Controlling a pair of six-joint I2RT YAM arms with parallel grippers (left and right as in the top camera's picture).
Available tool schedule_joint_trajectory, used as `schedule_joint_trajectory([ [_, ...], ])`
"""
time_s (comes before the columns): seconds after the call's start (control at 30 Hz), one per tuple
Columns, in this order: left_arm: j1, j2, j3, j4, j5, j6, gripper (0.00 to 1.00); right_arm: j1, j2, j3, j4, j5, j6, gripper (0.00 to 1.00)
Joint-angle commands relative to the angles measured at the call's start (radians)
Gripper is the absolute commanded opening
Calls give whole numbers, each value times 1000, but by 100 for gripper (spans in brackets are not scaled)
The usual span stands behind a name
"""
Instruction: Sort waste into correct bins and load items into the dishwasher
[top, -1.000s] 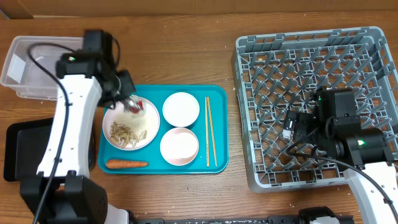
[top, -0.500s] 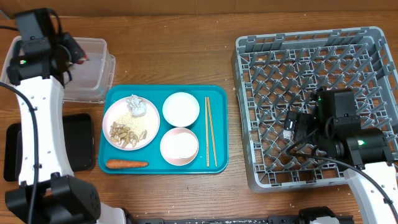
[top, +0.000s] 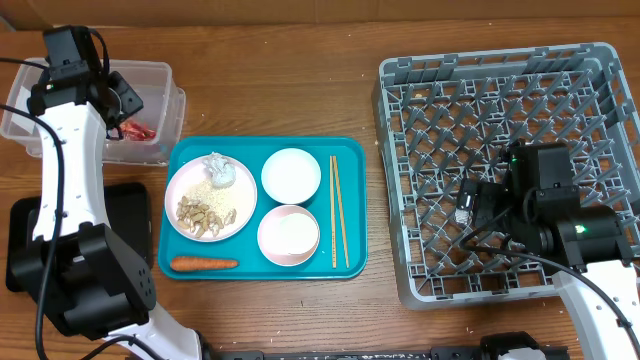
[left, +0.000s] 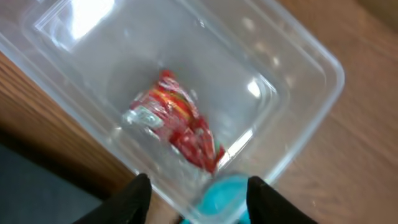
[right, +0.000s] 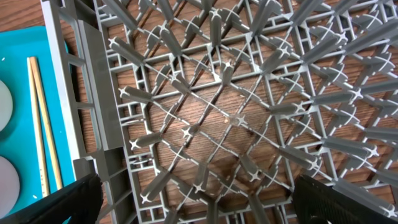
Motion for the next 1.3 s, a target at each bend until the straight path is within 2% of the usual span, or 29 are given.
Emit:
schedule_joint_trajectory([
  [0.0,-18,-77,34,-42,108,2,56,3,-2,31,2,13,0,100],
  [0.13,-87,-130,34,-172,148,2,59,3,-2,31,-6,13,0,100],
  [0.33,-225,-101,6,-346,89,31,58,3,-2,31,-24,13,0,100],
  [0.57,-310,-27,-70,-325,40,29,58,3,-2,31,-35,13,0,100],
  [1.03,-311,201,-81,-309,68,1,58,3,-2,31,-47,13,0,100],
  [1.13,-311,241,-81,-304,69,1,48,3,-2,31,-47,13,0,100],
  [1.17,-310,252,-81,-304,69,1,34,3,-2,31,-47,13,0,100],
  [1.27,-310,258,-81,-304,66,1,4,3,-2,31,-47,13,0,100],
])
